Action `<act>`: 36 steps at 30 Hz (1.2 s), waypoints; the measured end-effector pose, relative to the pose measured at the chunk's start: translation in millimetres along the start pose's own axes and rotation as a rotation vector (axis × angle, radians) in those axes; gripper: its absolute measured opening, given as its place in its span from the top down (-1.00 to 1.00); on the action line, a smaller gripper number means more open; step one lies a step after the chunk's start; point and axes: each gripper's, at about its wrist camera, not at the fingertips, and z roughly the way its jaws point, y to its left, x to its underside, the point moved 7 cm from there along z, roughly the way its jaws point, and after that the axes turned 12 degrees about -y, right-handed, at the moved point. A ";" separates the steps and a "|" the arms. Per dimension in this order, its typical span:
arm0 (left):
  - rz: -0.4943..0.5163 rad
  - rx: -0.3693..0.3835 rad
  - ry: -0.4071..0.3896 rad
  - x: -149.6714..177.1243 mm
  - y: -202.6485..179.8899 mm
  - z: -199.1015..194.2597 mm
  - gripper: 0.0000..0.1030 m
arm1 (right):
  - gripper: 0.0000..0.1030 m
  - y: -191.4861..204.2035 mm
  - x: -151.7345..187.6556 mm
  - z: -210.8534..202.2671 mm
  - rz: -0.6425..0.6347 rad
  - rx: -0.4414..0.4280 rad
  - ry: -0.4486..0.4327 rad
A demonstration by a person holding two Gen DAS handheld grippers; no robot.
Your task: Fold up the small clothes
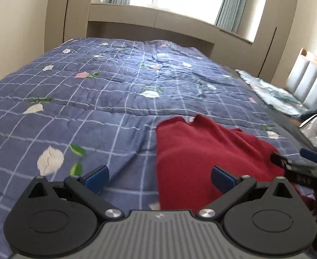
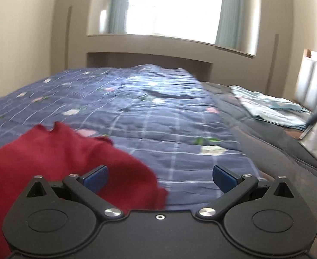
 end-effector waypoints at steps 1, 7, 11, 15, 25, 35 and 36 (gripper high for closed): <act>0.001 -0.009 0.013 -1.2 1.2 7.1 -0.99 | -0.99 3.2 3.5 3.2 -0.023 0.001 0.009; -0.008 0.001 0.044 4.5 3.9 36.5 -1.00 | -0.99 -7.7 15.8 16.8 0.014 0.062 0.065; 0.003 -0.001 0.045 10.1 3.4 37.7 -1.00 | -0.99 -14.4 22.8 19.0 0.069 0.063 0.085; 0.023 -0.015 0.034 9.8 1.8 33.2 -0.99 | -0.99 -14.7 19.0 10.3 0.073 0.068 0.069; 0.044 0.008 0.039 10.9 -2.8 15.4 -0.99 | -0.99 -5.6 11.4 -39.5 0.194 -0.134 0.106; 0.031 0.069 0.059 32.1 8.1 -14.9 -0.99 | -0.99 -33.3 51.7 -69.5 0.439 -0.127 0.174; 0.027 0.077 0.063 31.4 9.6 -17.2 -0.99 | -0.99 -34.3 50.7 -72.5 0.442 -0.128 0.175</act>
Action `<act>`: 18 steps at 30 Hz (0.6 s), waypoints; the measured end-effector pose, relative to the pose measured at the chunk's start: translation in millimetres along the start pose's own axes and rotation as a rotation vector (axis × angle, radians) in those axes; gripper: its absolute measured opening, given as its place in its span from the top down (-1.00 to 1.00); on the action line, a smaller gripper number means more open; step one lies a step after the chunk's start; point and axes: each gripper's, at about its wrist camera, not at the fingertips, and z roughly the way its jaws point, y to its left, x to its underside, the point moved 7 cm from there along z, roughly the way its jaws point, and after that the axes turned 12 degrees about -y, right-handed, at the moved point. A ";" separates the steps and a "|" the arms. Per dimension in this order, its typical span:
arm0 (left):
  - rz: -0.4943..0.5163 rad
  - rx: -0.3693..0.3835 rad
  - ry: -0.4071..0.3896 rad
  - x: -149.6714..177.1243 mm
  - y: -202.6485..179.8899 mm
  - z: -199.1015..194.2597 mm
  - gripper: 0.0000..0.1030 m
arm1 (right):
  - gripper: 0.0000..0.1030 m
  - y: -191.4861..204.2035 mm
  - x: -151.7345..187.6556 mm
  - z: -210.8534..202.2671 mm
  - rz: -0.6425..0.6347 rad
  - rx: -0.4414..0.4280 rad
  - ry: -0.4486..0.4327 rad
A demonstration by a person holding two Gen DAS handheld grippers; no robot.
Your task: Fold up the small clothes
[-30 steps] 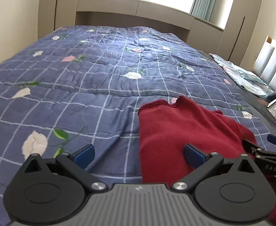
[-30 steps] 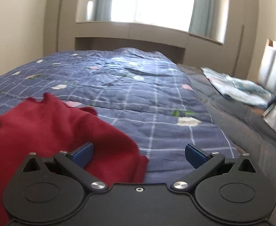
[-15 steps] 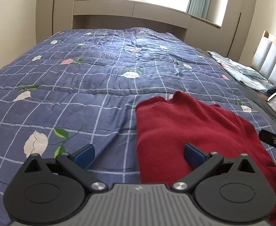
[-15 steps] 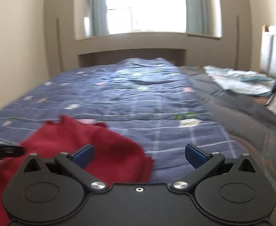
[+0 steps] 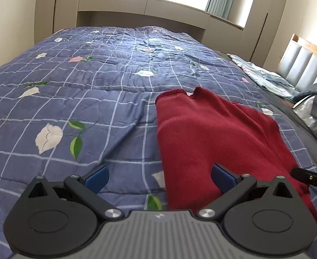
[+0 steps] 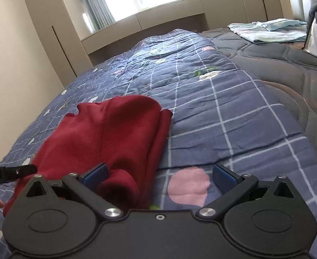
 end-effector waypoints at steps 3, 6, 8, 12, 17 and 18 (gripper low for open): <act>-0.020 0.035 0.010 -5.7 0.9 -5.1 -0.99 | -0.99 -0.2 -4.0 -5.6 0.026 -0.039 0.003; -0.066 0.116 0.017 -13.0 0.6 -0.9 -0.99 | -0.99 2.5 -11.7 -2.9 0.080 -0.100 0.014; -0.105 0.149 0.052 -16.5 -0.3 8.6 -0.99 | -0.99 4.8 -17.7 4.5 0.100 -0.104 0.023; -0.148 0.170 0.121 -17.2 -2.9 31.4 -0.99 | -0.99 5.4 -22.3 27.2 0.121 -0.092 0.068; -0.144 0.158 0.184 -9.7 -6.3 47.3 -0.99 | -0.99 10.6 -29.3 41.3 0.173 -0.141 0.071; -0.140 0.159 0.183 -9.1 -7.2 48.2 -0.99 | -0.99 11.6 -29.3 43.1 0.177 -0.146 0.074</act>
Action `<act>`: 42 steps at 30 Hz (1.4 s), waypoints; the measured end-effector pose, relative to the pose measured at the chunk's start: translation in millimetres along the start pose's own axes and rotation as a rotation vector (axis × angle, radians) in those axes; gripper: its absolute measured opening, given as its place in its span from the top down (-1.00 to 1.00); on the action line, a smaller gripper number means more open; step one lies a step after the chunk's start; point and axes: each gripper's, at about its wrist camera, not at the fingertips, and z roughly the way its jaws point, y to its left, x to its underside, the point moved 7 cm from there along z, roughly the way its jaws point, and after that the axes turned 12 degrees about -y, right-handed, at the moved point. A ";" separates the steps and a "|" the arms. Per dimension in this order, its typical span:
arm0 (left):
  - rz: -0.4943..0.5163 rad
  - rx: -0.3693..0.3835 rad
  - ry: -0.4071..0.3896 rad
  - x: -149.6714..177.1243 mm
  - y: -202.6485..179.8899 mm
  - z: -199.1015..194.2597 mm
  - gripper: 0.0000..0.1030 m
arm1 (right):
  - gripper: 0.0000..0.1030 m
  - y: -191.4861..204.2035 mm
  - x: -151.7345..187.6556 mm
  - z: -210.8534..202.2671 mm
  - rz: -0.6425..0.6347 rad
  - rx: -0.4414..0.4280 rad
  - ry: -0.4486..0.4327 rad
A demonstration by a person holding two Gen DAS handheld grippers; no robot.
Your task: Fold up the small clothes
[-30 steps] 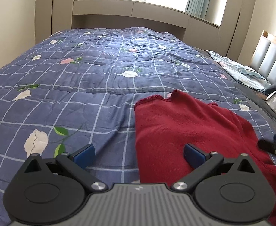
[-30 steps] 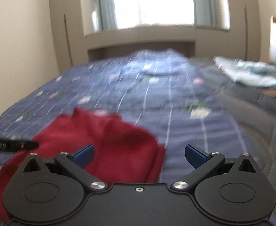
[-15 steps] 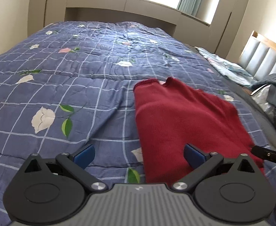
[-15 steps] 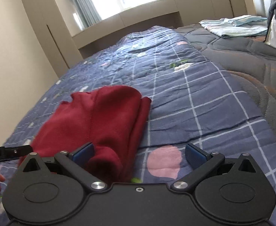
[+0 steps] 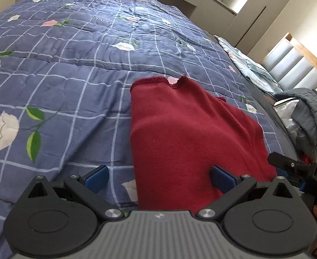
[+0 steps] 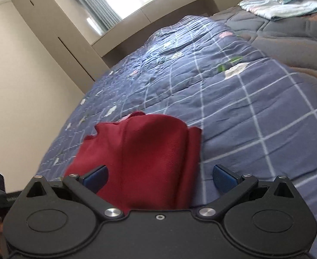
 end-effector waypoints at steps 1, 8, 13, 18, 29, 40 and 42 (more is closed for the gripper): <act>0.004 0.000 0.000 0.3 -0.8 0.8 -0.99 | -0.99 0.4 1.0 1.7 -0.002 0.000 0.006; 0.028 -0.004 0.011 0.4 -2.8 3.4 -1.00 | -0.99 -0.5 6.5 8.0 -0.013 0.023 0.003; 0.048 -0.010 0.015 -1.6 -4.7 2.7 -1.00 | -0.96 2.0 7.4 8.0 -0.028 0.040 -0.005; 0.063 -0.021 0.022 -3.1 -6.3 2.7 -1.00 | -0.71 6.1 9.2 4.9 -0.054 0.055 -0.015; 0.078 0.004 0.071 -4.6 -17.3 2.0 -0.82 | -0.11 6.3 14.0 -0.9 -0.032 0.054 -0.023; 0.127 -0.002 0.069 -5.8 -29.1 -0.9 -0.65 | -0.02 4.3 15.7 -3.0 -0.013 0.057 -0.035; 0.130 -0.004 0.069 -5.7 -29.3 -0.8 -0.65 | -0.01 5.0 16.0 -3.2 -0.019 0.059 -0.037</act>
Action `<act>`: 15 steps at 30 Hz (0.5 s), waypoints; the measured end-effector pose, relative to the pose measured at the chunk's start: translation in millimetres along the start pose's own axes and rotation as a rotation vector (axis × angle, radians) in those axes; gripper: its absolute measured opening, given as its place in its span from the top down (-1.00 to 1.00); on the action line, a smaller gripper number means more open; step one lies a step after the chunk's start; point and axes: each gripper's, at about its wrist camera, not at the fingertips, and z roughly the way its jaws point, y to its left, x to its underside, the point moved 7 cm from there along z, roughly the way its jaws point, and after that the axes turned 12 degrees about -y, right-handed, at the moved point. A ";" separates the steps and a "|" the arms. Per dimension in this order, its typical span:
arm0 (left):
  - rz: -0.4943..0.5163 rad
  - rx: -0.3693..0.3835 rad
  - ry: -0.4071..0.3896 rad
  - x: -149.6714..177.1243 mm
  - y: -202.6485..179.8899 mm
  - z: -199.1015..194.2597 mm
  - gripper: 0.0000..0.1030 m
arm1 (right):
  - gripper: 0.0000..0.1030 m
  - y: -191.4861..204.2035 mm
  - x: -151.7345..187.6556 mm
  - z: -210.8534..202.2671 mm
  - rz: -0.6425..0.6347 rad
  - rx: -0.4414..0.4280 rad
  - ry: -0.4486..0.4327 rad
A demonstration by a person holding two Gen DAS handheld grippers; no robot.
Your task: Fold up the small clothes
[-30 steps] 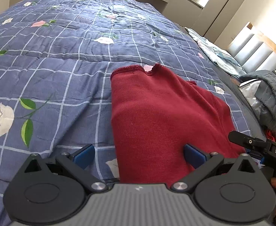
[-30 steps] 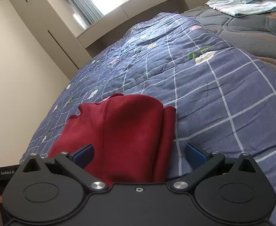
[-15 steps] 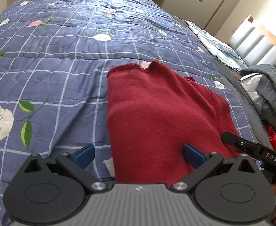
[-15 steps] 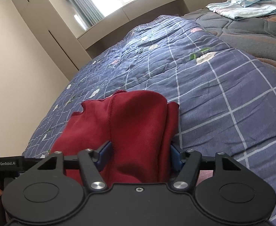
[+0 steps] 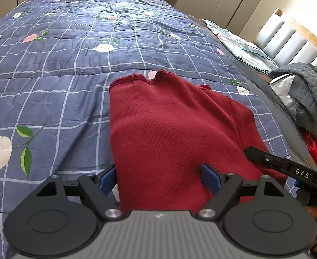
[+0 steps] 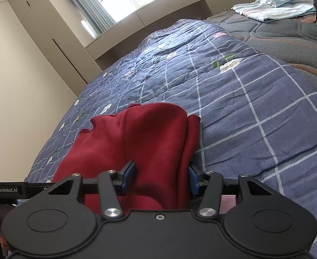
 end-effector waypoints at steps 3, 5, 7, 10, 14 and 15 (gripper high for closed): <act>0.003 -0.007 0.002 -0.6 -0.8 0.3 -0.65 | 0.03 1.6 1.0 -1.5 -0.005 0.004 -0.001; 0.009 -0.011 0.003 -0.9 -1.5 0.4 -0.65 | 0.06 2.6 1.0 -1.6 -0.008 0.006 -0.001; 0.009 -0.014 0.001 -1.1 -1.9 -0.1 -0.61 | 0.16 3.4 0.8 -1.5 -0.008 0.006 -0.002; 0.000 -0.014 -0.011 -2.4 -2.3 -3.3 -0.41 | 0.40 7.6 -0.6 -2.9 -0.019 0.006 -0.003; -0.006 -0.012 -0.046 -6.5 -2.9 -11.5 0.13 | 0.56 15.6 -7.0 -9.5 -0.031 0.003 -0.024; -0.008 -0.012 -0.053 -7.4 -3.4 -13.3 0.20 | 0.57 18.3 -8.9 -11.6 -0.030 0.001 -0.031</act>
